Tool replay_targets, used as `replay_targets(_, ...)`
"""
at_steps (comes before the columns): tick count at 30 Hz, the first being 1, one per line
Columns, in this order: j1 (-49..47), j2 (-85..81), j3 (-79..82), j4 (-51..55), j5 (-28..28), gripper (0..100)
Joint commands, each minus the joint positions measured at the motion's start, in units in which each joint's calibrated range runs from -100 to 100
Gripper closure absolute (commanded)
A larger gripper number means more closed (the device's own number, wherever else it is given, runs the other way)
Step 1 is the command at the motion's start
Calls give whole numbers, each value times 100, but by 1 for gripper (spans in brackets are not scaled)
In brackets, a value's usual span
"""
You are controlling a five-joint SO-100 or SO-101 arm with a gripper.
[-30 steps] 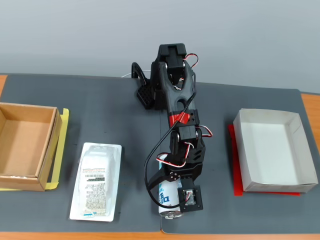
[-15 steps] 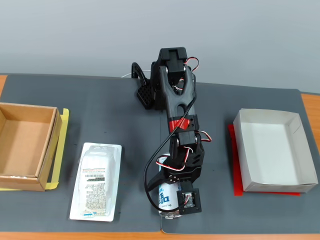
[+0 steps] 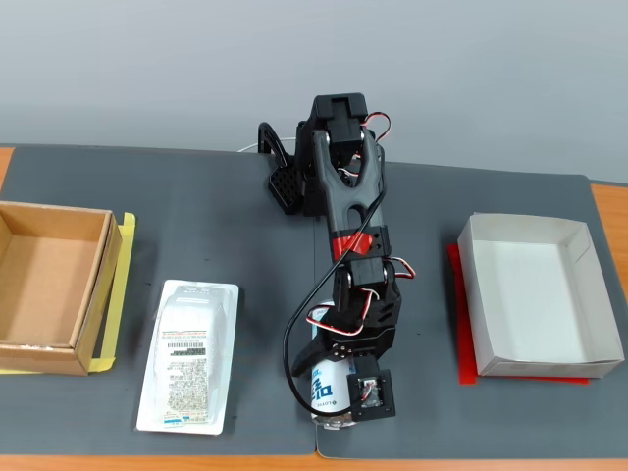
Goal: Pick the can and put it in the brown box
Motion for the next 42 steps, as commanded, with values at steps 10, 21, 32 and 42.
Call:
replay_targets(10, 42, -17, -301, 31, -14, 91)
replay_targets(21, 83, -602, -419, 170, 22, 91)
replay_targets(32, 440, -1534, -410, 517, 246, 91)
replay_targets(42, 1058, -2737, -1206, 1592, 1669, 91)
